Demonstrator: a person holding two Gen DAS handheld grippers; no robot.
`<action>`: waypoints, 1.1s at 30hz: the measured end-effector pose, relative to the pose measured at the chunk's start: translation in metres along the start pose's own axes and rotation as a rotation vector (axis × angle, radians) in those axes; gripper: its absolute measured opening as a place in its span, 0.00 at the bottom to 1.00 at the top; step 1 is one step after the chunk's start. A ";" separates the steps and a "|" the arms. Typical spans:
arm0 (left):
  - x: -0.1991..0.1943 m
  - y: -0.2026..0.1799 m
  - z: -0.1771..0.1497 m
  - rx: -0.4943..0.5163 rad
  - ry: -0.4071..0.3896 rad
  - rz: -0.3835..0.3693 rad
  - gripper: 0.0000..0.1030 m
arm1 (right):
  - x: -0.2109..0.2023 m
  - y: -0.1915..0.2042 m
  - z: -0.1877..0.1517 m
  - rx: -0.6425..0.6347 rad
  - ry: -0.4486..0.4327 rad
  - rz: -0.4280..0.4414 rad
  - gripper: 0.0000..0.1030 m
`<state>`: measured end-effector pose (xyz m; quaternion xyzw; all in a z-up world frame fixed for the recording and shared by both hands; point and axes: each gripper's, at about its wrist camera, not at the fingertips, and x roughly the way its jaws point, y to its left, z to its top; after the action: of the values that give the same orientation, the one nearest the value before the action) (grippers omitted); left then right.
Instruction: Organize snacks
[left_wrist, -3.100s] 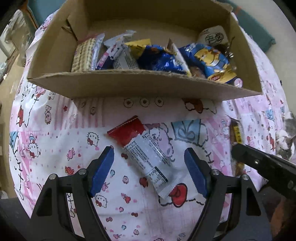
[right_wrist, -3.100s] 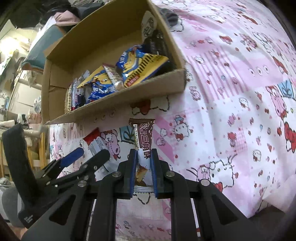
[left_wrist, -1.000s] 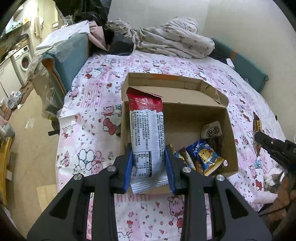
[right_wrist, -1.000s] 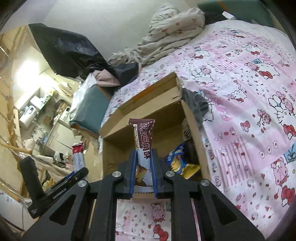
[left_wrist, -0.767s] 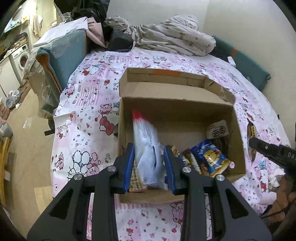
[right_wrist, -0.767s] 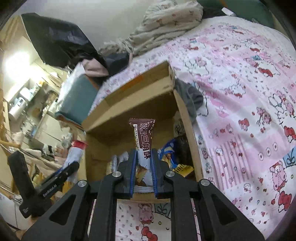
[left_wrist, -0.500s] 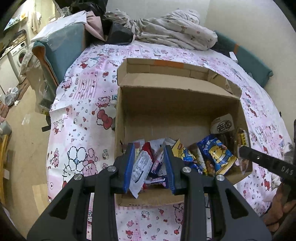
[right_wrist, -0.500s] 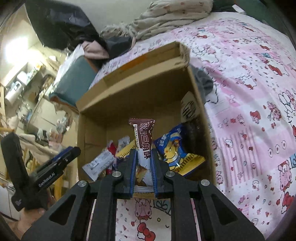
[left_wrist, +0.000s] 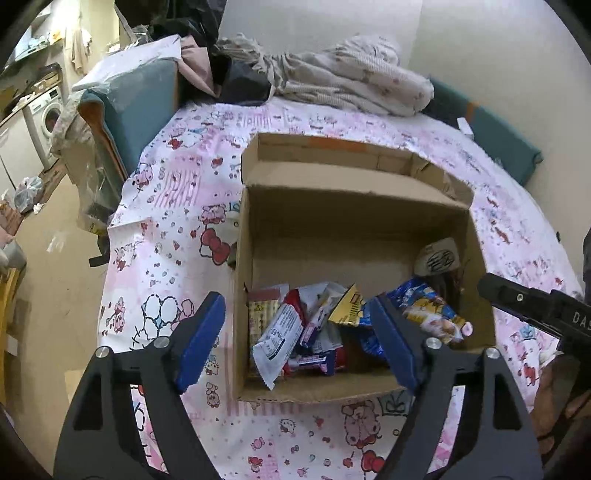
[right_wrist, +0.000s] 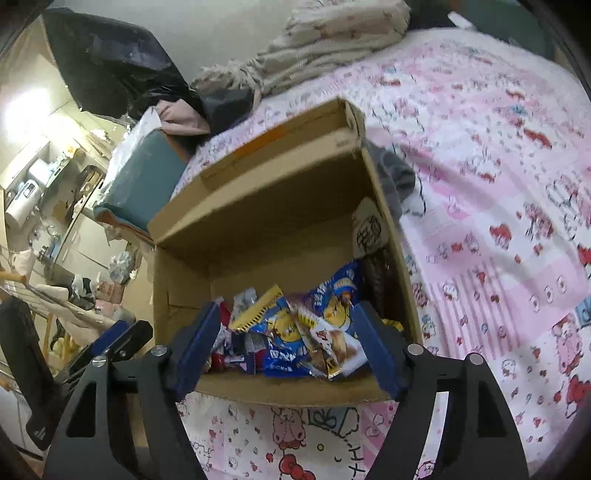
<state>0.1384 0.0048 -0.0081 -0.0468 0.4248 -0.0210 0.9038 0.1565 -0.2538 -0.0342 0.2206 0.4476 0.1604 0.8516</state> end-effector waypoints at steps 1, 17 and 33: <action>-0.004 0.001 0.000 -0.005 -0.009 0.000 0.76 | -0.006 0.004 -0.001 -0.021 -0.019 -0.004 0.80; -0.058 0.023 -0.031 -0.024 -0.044 0.043 0.86 | -0.066 0.024 -0.045 -0.134 -0.081 -0.038 0.91; -0.086 0.024 -0.067 -0.047 -0.094 0.087 1.00 | -0.075 0.040 -0.081 -0.218 -0.166 -0.151 1.00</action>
<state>0.0316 0.0311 0.0126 -0.0503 0.3838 0.0304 0.9215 0.0446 -0.2365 -0.0020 0.1049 0.3707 0.1246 0.9144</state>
